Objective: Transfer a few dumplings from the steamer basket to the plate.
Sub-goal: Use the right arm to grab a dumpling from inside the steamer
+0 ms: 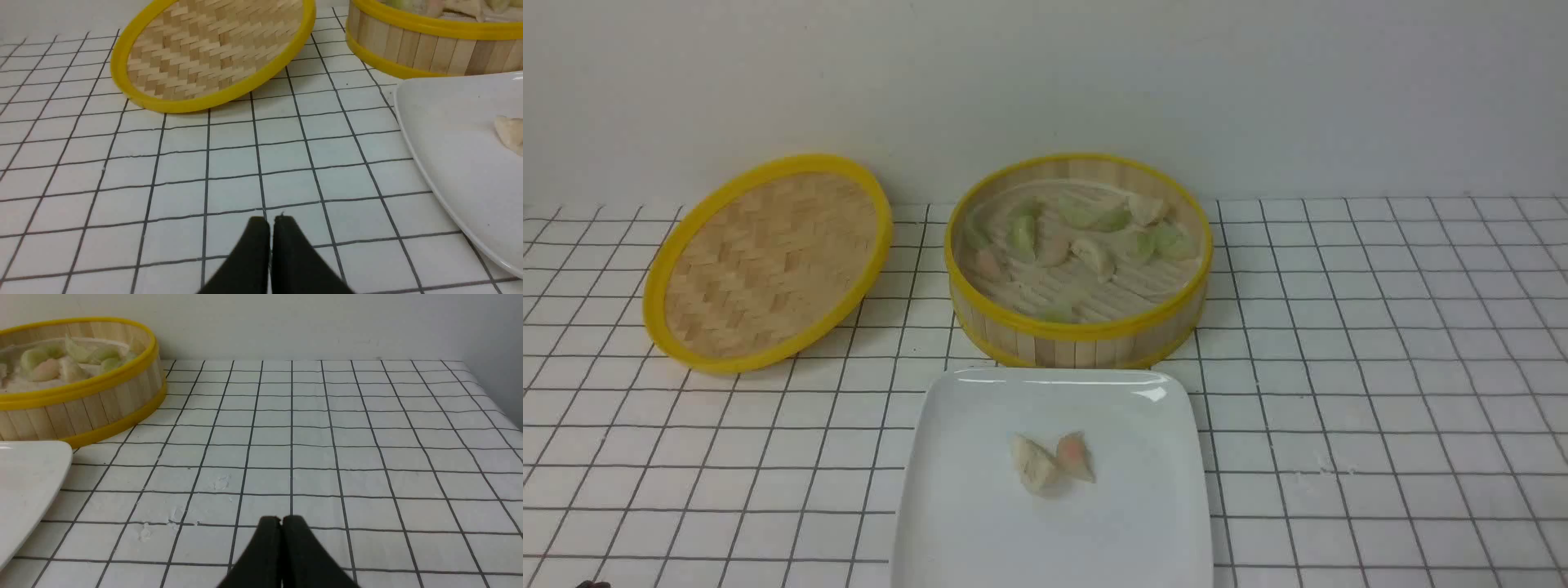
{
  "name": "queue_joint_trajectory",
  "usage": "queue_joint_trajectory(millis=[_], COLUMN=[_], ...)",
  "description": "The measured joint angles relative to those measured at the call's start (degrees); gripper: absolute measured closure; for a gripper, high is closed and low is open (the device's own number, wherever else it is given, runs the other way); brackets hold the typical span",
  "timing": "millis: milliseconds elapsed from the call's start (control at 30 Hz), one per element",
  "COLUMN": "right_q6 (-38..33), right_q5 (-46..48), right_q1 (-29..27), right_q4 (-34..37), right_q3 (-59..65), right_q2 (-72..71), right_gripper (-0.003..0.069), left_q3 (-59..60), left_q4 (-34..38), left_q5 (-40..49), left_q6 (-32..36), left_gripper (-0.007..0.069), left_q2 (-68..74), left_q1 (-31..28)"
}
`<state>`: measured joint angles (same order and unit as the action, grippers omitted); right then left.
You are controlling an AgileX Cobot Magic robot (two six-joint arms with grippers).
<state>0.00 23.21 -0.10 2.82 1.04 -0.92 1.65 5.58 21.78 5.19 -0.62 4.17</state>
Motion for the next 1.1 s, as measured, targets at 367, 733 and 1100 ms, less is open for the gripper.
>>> queue_joint_trajectory(millis=[367, 733, 1100], right_q6=[0.00, 0.00, 15.02], right_q5=[0.00, 0.00, -17.97], right_q1=[0.00, 0.00, 0.00], right_q4=[0.00, 0.00, 34.85], right_q3=[0.00, 0.00, 0.67], right_q2=[0.00, 0.00, 0.00], right_gripper=[0.0673, 0.0673, 0.0673], left_q3=[0.00, 0.00, 0.00], left_q4=[0.00, 0.00, 0.00], left_q5=[0.00, 0.00, 0.00], left_q6=[0.00, 0.00, 0.00], left_gripper=[0.0631, 0.0631, 0.0631], left_q2=[0.00, 0.00, 0.00], left_q1=[0.00, 0.00, -0.01])
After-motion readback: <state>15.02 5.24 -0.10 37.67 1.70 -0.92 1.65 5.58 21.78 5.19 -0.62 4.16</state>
